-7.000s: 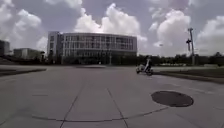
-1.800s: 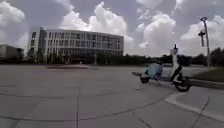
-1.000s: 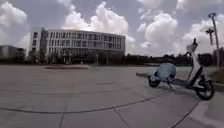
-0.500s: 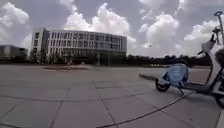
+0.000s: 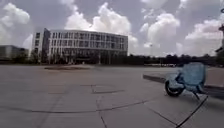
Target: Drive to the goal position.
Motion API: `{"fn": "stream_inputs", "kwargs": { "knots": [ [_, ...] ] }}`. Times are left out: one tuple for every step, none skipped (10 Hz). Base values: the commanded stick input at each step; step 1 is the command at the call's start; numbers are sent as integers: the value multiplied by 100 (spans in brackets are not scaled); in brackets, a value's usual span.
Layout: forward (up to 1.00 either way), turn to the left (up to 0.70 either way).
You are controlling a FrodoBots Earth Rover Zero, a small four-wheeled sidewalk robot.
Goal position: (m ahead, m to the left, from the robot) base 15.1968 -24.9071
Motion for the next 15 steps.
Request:
{"fn": "stream_inputs", "kwargs": {
  "knots": [
    [70,5],
    [70,5],
    [70,5],
    [70,5],
    [70,5],
    [70,5],
    [70,5],
    [70,5],
    [70,5],
    [70,5],
    [70,5],
    [70,5],
    [70,5],
    [70,5],
    [70,5]
  ]
}}
